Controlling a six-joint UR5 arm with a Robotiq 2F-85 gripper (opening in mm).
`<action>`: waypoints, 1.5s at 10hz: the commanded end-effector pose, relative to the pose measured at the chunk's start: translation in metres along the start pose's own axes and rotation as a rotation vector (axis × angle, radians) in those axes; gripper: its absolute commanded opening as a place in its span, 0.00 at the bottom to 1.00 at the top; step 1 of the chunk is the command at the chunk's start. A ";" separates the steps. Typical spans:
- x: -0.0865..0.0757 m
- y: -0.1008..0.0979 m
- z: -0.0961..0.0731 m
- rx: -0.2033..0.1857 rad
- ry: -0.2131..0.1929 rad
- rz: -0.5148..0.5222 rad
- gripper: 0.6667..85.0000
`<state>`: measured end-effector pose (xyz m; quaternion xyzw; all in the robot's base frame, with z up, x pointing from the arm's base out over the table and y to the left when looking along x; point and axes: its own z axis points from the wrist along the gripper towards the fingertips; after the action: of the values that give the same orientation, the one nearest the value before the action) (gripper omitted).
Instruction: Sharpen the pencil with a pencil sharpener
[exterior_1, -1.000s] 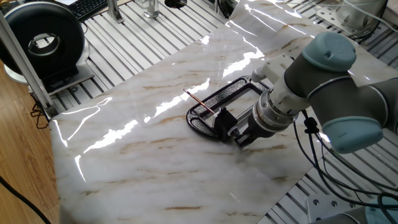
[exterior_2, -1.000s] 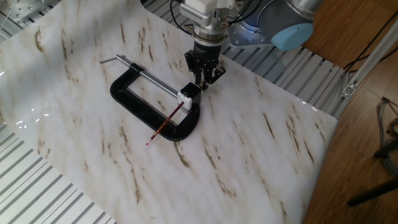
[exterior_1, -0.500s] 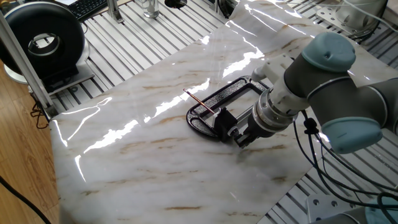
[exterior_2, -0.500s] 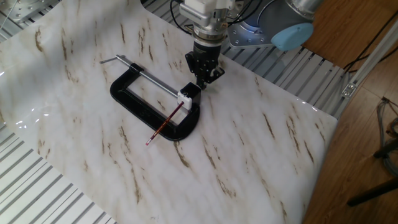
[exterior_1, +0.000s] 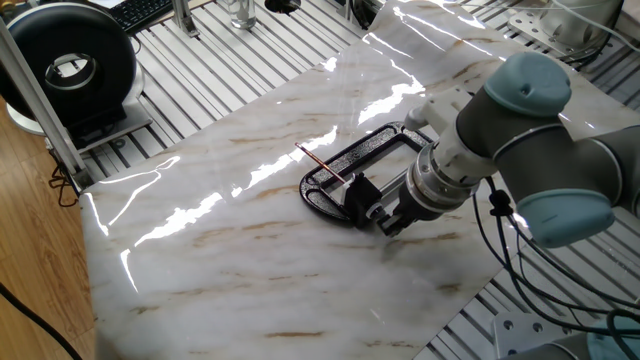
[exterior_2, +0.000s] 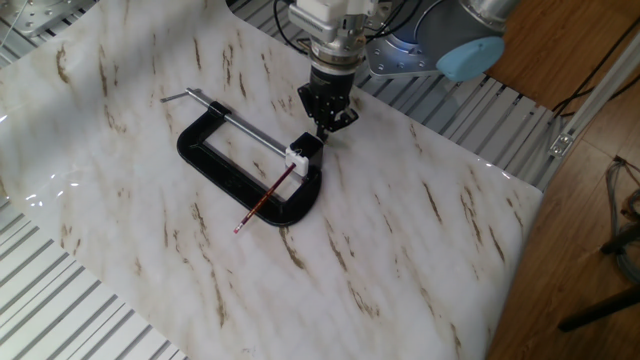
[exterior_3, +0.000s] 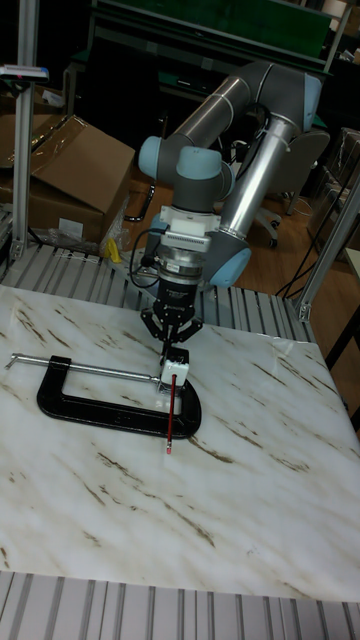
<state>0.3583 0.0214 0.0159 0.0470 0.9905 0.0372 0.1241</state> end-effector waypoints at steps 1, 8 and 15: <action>-0.002 -0.001 -0.002 0.004 -0.006 0.009 0.10; 0.001 0.011 -0.002 -0.041 0.008 0.013 0.26; -0.004 0.016 -0.007 -0.022 0.025 -0.004 0.34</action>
<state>0.3585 0.0345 0.0219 0.0464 0.9919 0.0455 0.1093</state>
